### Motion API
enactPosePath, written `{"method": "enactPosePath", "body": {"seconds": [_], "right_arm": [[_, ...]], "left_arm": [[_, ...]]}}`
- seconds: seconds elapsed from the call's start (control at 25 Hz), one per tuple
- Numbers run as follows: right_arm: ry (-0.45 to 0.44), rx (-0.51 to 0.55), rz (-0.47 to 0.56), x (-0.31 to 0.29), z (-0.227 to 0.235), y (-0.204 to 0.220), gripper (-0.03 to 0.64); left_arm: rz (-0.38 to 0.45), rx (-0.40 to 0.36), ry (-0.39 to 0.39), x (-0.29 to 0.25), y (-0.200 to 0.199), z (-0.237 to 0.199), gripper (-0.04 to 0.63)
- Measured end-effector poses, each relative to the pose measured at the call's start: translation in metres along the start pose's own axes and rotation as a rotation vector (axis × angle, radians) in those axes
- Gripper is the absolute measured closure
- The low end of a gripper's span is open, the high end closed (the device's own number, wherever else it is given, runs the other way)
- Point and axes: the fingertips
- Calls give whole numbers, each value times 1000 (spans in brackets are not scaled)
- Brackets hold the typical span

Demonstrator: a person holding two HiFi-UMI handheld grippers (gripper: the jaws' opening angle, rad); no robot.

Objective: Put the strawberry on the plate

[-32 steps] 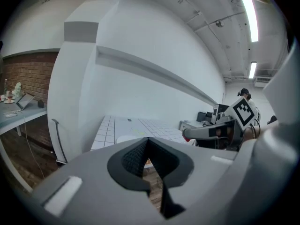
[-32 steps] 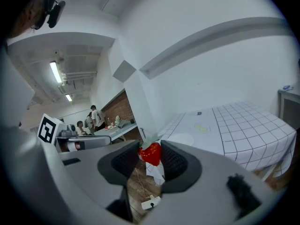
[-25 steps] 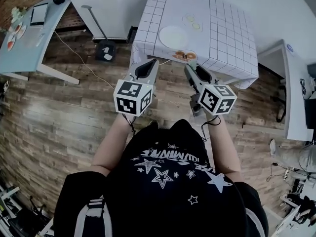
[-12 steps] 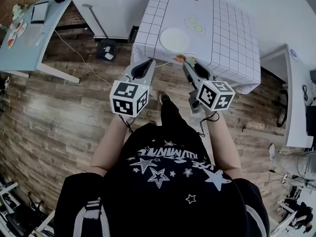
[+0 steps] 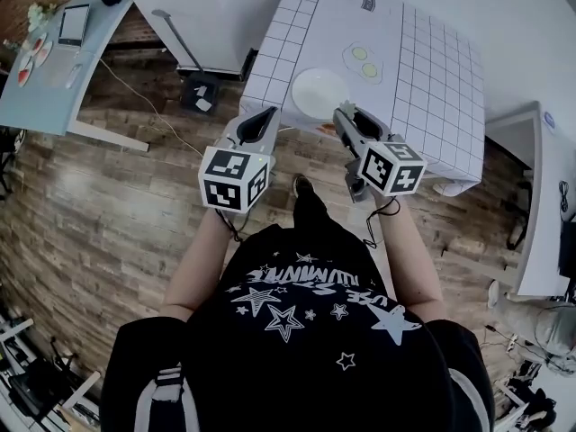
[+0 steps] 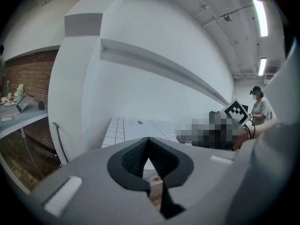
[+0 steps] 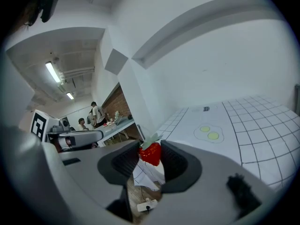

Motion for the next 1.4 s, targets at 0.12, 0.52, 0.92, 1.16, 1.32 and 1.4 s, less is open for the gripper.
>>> {"method": "enactPosePath", "body": {"seconds": [0.12, 0.52, 0.92, 1.16, 1.32, 1.4], "right_arm": [[-10, 12, -17, -9, 8, 3, 471], [-70, 3, -117, -59, 38, 1, 469], [-164, -13, -209, -95, 53, 13, 469], [-208, -11, -281, -109, 55, 34, 471], [-233, 4, -329, -114, 54, 46, 469], [-233, 18, -344, -116, 56, 50, 469]], "left_arm": [[9, 2, -12, -10, 2, -4, 586], [-69, 27, -49, -58, 6, -23, 586], [-132, 12, -86, -98, 15, -32, 586], [-156, 27, -115, -110, 22, -40, 586], [-183, 51, -116, -119, 35, -38, 586], [-198, 56, -116, -123, 42, -35, 586]]}}
Point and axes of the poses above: the fingertips, and each gripper's own axes: x backward along the fingers, z to its right, y out of its underside, and after that the axes turned 2 degrees about z, right-handed
